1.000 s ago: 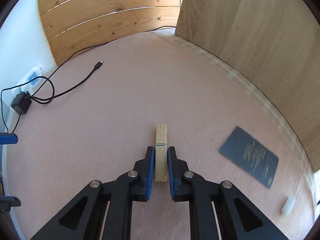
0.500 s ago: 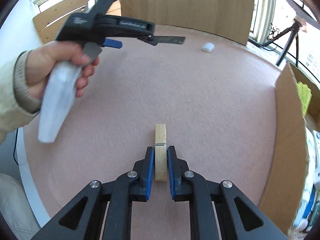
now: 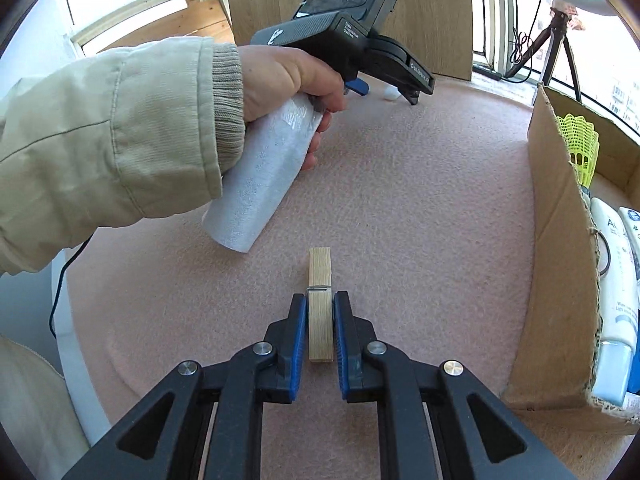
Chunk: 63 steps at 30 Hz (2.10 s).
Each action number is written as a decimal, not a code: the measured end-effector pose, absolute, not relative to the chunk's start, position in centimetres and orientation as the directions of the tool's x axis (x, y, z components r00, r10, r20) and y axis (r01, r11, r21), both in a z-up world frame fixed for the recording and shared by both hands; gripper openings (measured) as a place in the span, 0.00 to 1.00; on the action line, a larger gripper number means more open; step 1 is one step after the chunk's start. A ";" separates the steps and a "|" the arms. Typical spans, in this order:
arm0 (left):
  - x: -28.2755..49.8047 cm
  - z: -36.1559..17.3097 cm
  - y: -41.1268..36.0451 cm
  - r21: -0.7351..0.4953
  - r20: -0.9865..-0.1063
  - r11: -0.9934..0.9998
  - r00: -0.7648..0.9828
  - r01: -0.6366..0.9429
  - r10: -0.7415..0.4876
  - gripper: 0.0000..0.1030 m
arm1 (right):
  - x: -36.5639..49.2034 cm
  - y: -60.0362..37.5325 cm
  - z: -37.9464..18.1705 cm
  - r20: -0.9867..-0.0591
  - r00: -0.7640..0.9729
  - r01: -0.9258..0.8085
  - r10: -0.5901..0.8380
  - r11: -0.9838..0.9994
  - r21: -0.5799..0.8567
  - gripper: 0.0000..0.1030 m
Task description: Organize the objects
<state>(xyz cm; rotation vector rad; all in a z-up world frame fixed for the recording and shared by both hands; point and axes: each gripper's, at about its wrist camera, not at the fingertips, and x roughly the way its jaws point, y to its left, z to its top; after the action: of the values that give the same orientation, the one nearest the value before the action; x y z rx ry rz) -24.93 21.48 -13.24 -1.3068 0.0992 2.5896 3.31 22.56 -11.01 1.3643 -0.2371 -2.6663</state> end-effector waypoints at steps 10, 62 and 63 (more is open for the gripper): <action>-20.8 -12.1 18.3 -0.070 -0.796 -0.950 -0.557 -0.303 0.236 0.05 | 3.4 22.1 -10.9 -0.791 -0.590 0.023 -0.160 -0.983 0.181 0.11; 3.2 -5.3 5.3 -0.140 -0.765 -0.971 -0.602 -0.192 0.229 0.06 | -3.5 20.8 -11.0 -0.803 -0.587 -0.142 -0.099 -0.964 0.223 0.11; 3.1 -5.3 5.0 -0.142 -0.767 -0.972 -0.601 -0.185 0.226 0.07 | -3.2 20.8 -11.0 -0.802 -0.591 -0.145 -0.091 -0.966 0.216 0.11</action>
<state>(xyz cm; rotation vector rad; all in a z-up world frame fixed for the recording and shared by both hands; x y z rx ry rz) 3.10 5.02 -5.32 -1.2656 -0.0700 2.6209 -3.17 20.75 -10.96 1.4342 -0.4136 -2.7990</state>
